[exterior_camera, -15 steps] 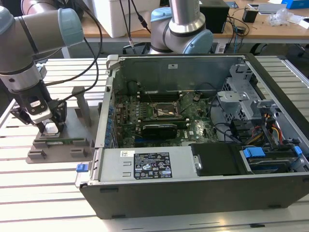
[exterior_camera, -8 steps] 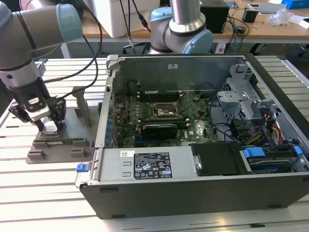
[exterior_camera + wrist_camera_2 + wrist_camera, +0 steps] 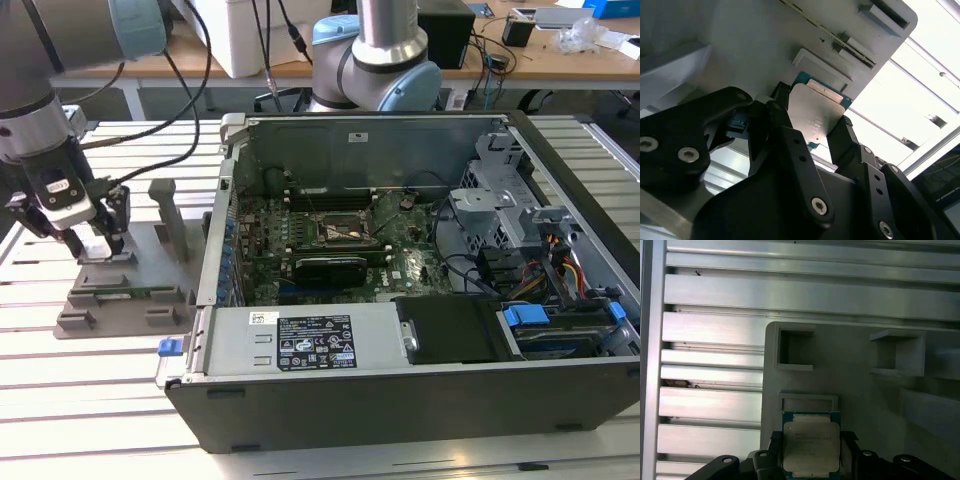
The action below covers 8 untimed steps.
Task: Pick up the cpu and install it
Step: 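Pick up the cpu and move it towards the insertion slot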
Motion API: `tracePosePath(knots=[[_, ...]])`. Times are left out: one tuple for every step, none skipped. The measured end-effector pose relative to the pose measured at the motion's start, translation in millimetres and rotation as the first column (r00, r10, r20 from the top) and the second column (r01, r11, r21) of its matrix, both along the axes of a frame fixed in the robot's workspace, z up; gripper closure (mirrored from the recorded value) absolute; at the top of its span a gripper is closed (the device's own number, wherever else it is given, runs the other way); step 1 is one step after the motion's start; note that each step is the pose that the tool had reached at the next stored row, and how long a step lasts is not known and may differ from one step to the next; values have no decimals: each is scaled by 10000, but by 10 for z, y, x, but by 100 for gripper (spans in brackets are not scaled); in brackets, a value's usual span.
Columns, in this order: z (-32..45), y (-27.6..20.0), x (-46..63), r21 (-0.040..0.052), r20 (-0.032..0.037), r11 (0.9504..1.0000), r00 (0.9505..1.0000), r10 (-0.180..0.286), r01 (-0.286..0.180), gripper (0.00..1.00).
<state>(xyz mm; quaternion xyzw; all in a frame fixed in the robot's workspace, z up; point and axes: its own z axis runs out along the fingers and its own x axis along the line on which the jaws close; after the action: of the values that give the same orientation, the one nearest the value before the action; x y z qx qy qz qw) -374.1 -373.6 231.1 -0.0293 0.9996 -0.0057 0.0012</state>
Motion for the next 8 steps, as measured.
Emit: tracePosePath(knots=[[30, 0, 0, 0, 1, 10000, 10000, 0, 0, 45], [49, 0, 0, 0, 0, 10000, 10000, 0, 0, 45], [89, 0, 0, -1, -1, 10000, 10000, 0, 0, 45], [105, 0, 0, -1, -1, 10000, 10000, 0, 0, 45], [144, 0, 0, -1, 0, 10000, 10000, 0, 0, 45], [174, 0, 0, 0, 0, 10000, 10000, 0, 0, 45], [232, 0, 0, 1, 0, 10000, 10000, 0, 0, 45], [297, 0, 0, 0, -1, 10000, 10000, 0, 0, 45]])
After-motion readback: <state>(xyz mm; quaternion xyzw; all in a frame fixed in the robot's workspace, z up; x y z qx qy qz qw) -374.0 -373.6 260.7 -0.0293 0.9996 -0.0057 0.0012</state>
